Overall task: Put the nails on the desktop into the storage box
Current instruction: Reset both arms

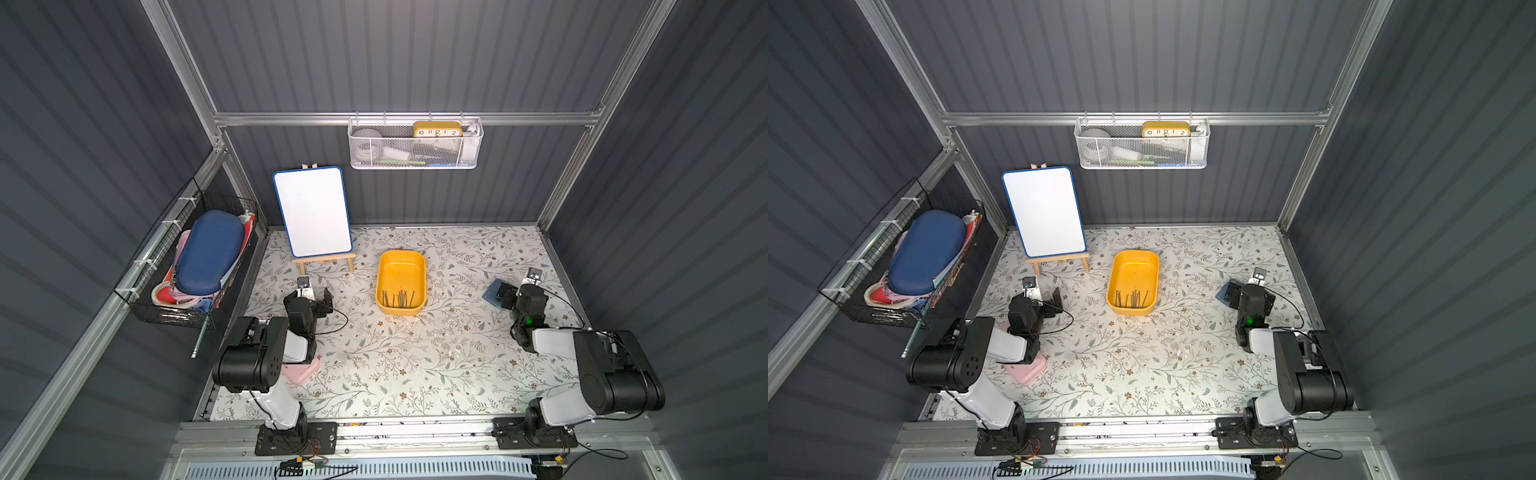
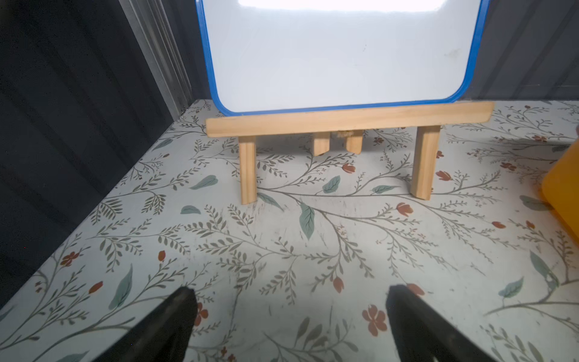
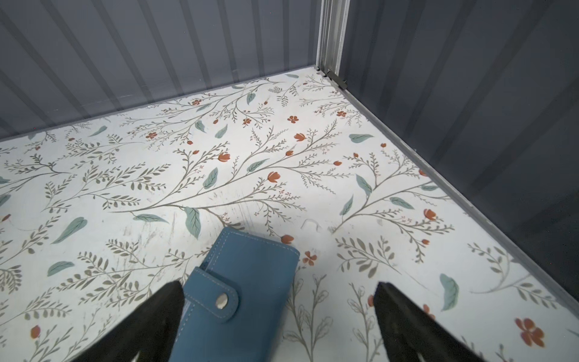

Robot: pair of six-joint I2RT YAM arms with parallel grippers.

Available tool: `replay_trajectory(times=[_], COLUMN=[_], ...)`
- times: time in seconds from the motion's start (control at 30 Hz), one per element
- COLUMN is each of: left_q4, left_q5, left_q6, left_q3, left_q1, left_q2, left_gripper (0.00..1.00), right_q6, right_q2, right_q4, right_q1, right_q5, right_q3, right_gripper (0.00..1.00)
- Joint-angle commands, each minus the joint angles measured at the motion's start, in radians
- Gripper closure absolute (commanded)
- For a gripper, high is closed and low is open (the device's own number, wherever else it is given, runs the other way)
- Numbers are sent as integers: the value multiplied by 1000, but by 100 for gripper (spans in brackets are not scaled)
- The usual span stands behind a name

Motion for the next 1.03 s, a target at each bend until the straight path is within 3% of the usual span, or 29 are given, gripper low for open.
replay_trajectory(times=[0.0, 1.0], left_q4=[25, 35], left_q5=[30, 27], left_q6=[5, 9], left_q3=[11, 6], left_q1=[5, 6], left_q2=[-5, -3], left_gripper=[1, 0], right_q6=[-5, -8], right_q2=[-5, -6], right_q4=[2, -34], right_q1=[-3, -3], right_q5=[-15, -40], right_q3=[13, 29], right_gripper=[1, 1])
